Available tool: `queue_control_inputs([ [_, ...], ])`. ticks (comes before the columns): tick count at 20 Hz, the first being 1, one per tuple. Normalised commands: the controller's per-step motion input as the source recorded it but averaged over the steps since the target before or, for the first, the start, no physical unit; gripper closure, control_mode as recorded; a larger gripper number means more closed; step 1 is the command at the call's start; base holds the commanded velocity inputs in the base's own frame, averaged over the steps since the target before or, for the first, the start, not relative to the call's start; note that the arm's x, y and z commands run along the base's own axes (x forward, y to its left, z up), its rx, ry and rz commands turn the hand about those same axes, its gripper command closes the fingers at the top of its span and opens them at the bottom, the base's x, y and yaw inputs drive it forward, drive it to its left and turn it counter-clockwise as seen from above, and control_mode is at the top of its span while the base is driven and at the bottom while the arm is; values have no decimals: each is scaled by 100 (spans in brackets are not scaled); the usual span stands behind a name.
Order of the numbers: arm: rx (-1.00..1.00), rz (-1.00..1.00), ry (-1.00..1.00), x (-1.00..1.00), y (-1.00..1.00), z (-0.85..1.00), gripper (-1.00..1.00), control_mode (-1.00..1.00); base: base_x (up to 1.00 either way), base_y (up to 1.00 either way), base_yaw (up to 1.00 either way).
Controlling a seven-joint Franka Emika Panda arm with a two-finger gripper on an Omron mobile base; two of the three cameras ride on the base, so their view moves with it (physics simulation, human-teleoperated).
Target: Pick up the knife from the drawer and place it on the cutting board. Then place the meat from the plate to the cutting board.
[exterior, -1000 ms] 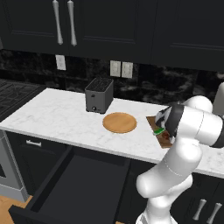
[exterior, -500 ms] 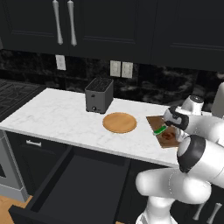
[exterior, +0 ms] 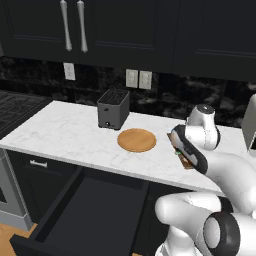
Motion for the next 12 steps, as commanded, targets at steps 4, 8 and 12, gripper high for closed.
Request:
queue_control_inputs([
  [4,0,-9,0,-37,80,88,-100,-100,0,0,0],
  [8,0,-8,0,-76,18,100,-100,-100,0,0,0],
  [12,0,-6,-5,-89,0,100,-100,-100,0,0,0],
])
